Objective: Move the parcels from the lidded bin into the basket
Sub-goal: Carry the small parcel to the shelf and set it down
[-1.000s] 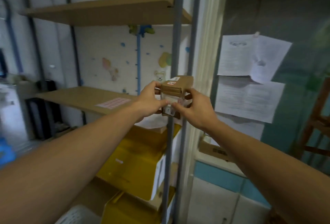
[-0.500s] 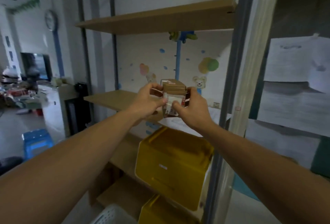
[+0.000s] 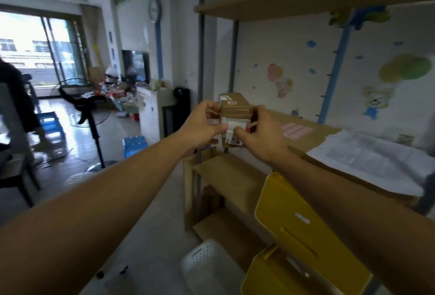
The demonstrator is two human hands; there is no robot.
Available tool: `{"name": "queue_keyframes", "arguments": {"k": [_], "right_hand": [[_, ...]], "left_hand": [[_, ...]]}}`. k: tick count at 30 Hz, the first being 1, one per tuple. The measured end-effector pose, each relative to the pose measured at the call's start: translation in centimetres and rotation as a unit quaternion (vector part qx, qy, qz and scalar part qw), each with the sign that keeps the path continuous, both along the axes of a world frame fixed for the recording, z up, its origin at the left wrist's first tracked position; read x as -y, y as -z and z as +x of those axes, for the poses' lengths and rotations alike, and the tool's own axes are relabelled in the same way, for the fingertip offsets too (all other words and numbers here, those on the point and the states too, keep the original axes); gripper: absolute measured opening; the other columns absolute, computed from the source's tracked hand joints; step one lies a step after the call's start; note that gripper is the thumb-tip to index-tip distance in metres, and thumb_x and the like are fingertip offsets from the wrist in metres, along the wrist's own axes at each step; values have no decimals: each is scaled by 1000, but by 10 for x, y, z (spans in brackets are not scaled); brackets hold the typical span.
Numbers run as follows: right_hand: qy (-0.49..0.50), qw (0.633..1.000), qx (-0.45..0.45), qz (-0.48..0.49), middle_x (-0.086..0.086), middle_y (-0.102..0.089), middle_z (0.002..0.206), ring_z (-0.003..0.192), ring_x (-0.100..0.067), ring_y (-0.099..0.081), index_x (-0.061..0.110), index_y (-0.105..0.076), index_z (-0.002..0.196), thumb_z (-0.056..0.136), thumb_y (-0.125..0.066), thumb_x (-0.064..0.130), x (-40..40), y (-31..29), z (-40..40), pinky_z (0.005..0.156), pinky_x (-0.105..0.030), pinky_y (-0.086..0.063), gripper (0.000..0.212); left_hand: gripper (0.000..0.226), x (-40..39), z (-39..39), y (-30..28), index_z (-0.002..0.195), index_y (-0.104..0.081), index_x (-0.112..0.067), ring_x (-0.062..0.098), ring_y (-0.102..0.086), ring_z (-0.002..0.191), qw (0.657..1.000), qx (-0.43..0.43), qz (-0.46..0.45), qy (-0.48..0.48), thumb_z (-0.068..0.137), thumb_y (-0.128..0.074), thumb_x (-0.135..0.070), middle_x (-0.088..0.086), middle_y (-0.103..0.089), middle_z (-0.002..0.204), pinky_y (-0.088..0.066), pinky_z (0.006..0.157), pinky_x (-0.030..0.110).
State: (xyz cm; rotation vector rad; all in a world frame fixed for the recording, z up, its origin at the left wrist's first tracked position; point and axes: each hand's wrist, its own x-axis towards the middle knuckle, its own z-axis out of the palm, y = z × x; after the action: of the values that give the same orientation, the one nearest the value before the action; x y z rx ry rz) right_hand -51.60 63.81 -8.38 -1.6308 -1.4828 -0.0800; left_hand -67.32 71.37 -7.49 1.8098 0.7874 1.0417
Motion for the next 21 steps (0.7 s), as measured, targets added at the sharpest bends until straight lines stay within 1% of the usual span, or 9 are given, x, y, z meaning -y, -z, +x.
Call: {"name": "queue_keyframes", "arguments": {"k": [3, 7, 9, 11, 13, 15, 17, 19, 21], "right_hand": [[-25, 1000, -4, -4, -1, -71, 115, 100, -20, -69, 12, -52, 132, 87, -73, 30, -28, 5, -15, 85, -39, -58, 53], [-56, 998, -12, -11, -1, -71, 116, 100, -18, -68, 12, -52, 133, 88, -74, 29, -69, 12, -21, 83, -32, -58, 53], [-71, 997, -14, -16, -1, -70, 118, 99, -15, -67, 12, -51, 133, 88, -75, 28, -92, 16, -18, 75, -20, -52, 53], [-84, 996, -15, -18, 0, -68, 119, 95, -9, -63, 14, -51, 133, 88, -75, 28, -117, 17, -13, 69, -10, -45, 54], [-97, 995, -17, -19, 1, -68, 119, 94, -7, -60, 15, -51, 133, 89, -76, 29, -139, 17, -6, 75, -15, -49, 52], [-120, 992, -27, -26, 1, -67, 119, 97, -9, -62, 17, -51, 131, 89, -75, 27, -166, 16, 4, 84, -26, -55, 50], [-138, 989, -36, -32, 2, -68, 117, 100, -12, -66, 18, -50, 129, 89, -76, 27, -194, 13, 17, 87, -32, -57, 48], [-154, 987, -44, -29, 3, -69, 113, 98, -13, -68, 19, -50, 125, 87, -77, 27, -223, 10, 30, 84, -33, -59, 47], [-174, 983, -44, -26, 5, -69, 107, 92, -10, -68, 20, -49, 120, 87, -78, 26, -252, 8, 42, 75, -24, -57, 45]], "left_hand": [[31, -23, -17, 9, 103, -52, -26, 21, -67, 99, 999, 26, -22, -20, 92, -69, -3, 5, -63, 117, -62, 67, 33], [34, -55, -27, 17, 102, -51, -29, 21, -67, 100, 998, 23, -8, -52, 90, -71, -4, 1, -63, 110, -62, 69, 36], [38, -74, -26, 21, 103, -50, -30, 21, -67, 101, 997, 31, -20, -65, 88, -71, -2, -1, -63, 109, -62, 72, 38], [43, -94, -21, 23, 110, -49, -28, 24, -66, 107, 996, 43, -34, -77, 87, -72, 0, 0, -63, 112, -62, 80, 47], [50, -112, -15, 23, 124, -48, -24, 24, -65, 111, 995, 42, -38, -88, 87, -72, 1, -3, -61, 115, -62, 81, 46], [54, -135, -5, 21, 132, -47, -20, 20, -67, 104, 994, 42, -41, -96, 88, -71, 1, -6, -62, 113, -62, 69, 33], [49, -155, 7, 15, 128, -48, -21, 11, -67, 92, 993, 32, -32, -106, 90, -68, 2, -9, -62, 107, -57, 58, 21], [46, -177, 20, 11, 123, -49, -22, 9, -65, 88, 992, 23, -21, -119, 90, -68, 2, -7, -62, 105, -54, 57, 19], [45, -198, 31, 7, 123, -49, -21, 10, -65, 88, 990, 18, -13, -142, 90, -68, 2, -6, -62, 106, -56, 59, 21]]}}
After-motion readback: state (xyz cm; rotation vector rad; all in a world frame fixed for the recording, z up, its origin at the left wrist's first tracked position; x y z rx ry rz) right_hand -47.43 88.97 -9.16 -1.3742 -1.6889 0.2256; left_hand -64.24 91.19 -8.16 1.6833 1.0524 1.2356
